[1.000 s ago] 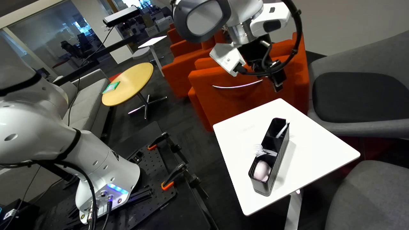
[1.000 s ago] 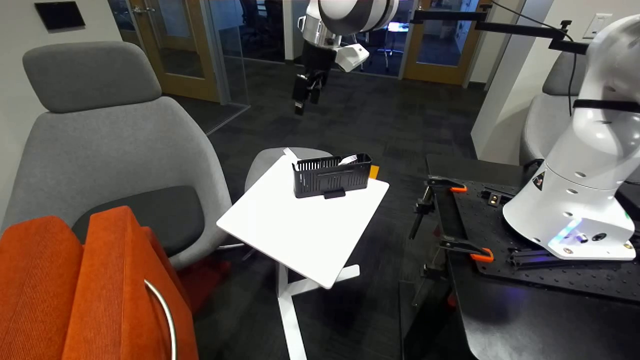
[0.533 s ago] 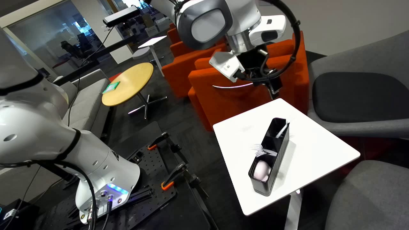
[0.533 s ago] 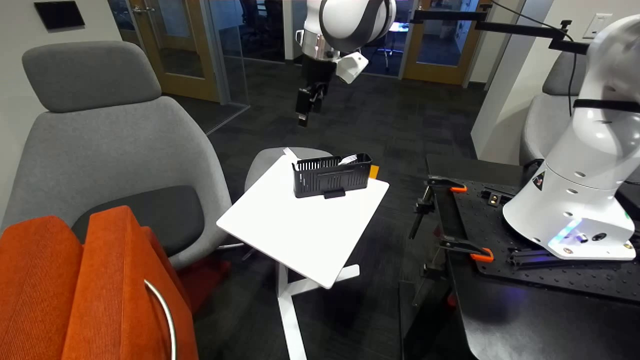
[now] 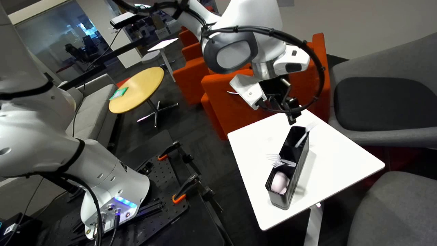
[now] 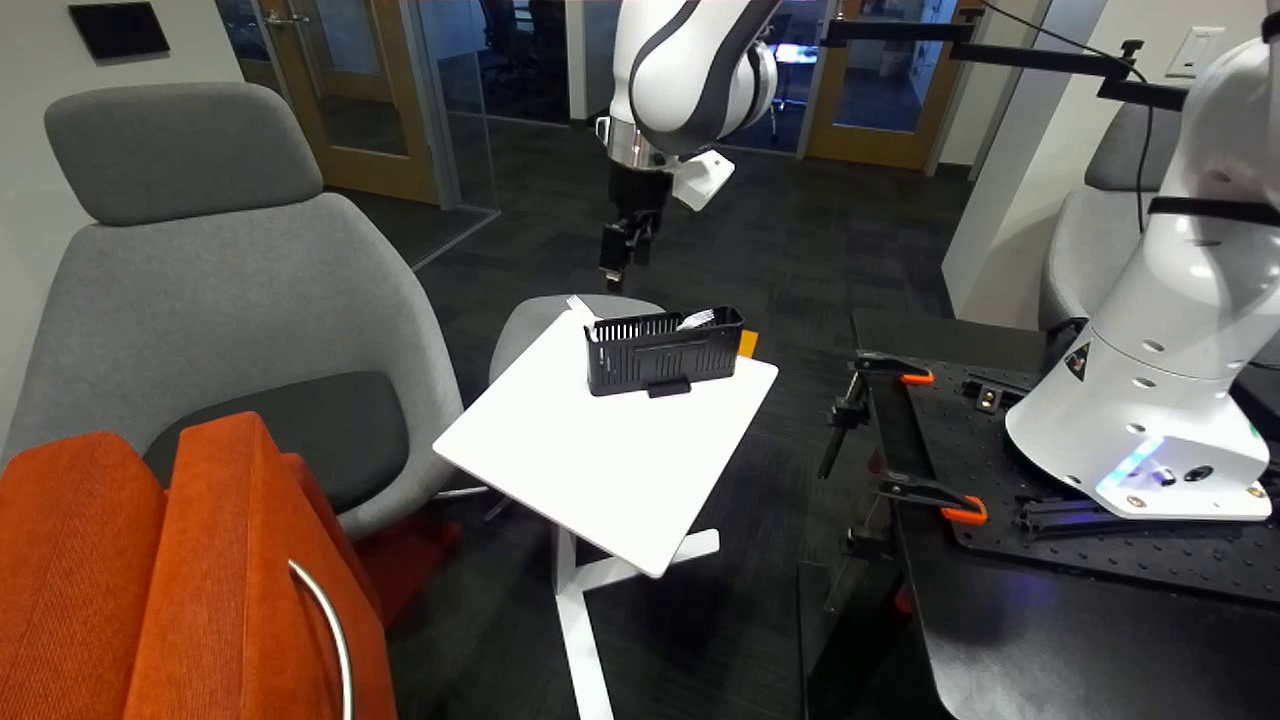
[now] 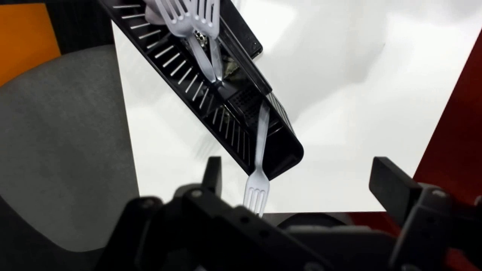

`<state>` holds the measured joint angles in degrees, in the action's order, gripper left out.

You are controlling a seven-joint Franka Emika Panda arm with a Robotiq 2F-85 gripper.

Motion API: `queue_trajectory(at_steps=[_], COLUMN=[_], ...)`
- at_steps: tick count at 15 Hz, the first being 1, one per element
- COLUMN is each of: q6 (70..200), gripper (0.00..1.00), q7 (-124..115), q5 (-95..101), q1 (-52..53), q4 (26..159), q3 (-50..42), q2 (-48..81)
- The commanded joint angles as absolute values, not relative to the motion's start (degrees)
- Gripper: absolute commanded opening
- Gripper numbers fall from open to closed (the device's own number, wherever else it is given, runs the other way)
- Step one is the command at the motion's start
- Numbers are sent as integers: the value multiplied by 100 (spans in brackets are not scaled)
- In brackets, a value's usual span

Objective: Remove a fork from the cutlery holder

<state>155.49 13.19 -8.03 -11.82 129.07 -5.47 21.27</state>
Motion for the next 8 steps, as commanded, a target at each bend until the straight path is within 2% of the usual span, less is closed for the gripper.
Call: queue_trajectory(at_steps=[1,2,4,5,8], q6=[15715,15737,15763,15775,15785], gripper=[80,67,61,60,67], q7=[1432,1402,1347,1310,1223], q5=[-954,-943,-894,-871,-804], q1=[-1460,-1489,-1526,-1527,-1505], q4=[12570,12494,12340,12275,12067], q3=[-323,-291,-249,-243,-269], q2=[2572,2674,2873,2959,3216])
